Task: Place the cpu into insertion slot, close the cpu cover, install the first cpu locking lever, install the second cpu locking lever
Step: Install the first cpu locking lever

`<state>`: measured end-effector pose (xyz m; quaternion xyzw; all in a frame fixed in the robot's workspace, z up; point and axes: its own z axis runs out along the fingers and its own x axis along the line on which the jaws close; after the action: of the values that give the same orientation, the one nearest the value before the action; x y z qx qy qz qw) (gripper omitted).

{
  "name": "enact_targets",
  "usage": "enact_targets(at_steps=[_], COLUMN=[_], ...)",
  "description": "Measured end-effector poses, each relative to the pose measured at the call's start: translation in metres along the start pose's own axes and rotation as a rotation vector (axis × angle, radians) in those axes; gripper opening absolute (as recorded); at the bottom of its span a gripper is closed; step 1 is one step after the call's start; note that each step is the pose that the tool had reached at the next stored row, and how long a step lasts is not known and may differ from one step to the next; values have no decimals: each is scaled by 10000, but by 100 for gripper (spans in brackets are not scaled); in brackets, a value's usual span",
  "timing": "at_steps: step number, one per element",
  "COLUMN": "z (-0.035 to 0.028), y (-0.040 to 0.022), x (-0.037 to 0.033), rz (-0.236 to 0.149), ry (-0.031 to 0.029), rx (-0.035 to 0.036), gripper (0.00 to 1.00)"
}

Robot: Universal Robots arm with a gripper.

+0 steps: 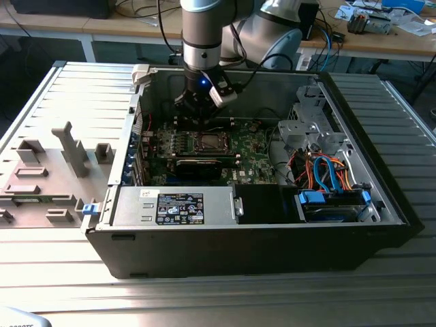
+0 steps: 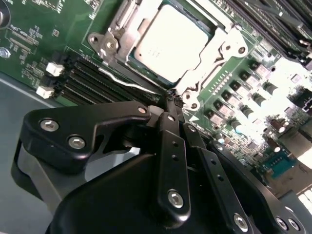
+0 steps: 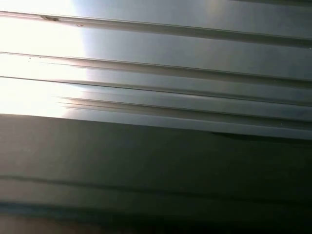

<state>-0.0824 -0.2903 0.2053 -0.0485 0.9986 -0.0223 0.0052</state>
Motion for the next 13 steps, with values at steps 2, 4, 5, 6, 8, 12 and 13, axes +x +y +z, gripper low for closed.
enact_targets(at_steps=[2,4,5,6,8,12,13], z=[16,23,26,29,33,42,43], y=[6,8,7,6,4,3,2], x=[-49,-81,-111,-143,-199,-299,-316], rz=[-30,-41,-44,-50,-61,-79,-83], ry=[12,19,24,28,39,48,48], rx=[136,228,275,319,413,523,529], gripper=[11,11,11,11,11,11,11])
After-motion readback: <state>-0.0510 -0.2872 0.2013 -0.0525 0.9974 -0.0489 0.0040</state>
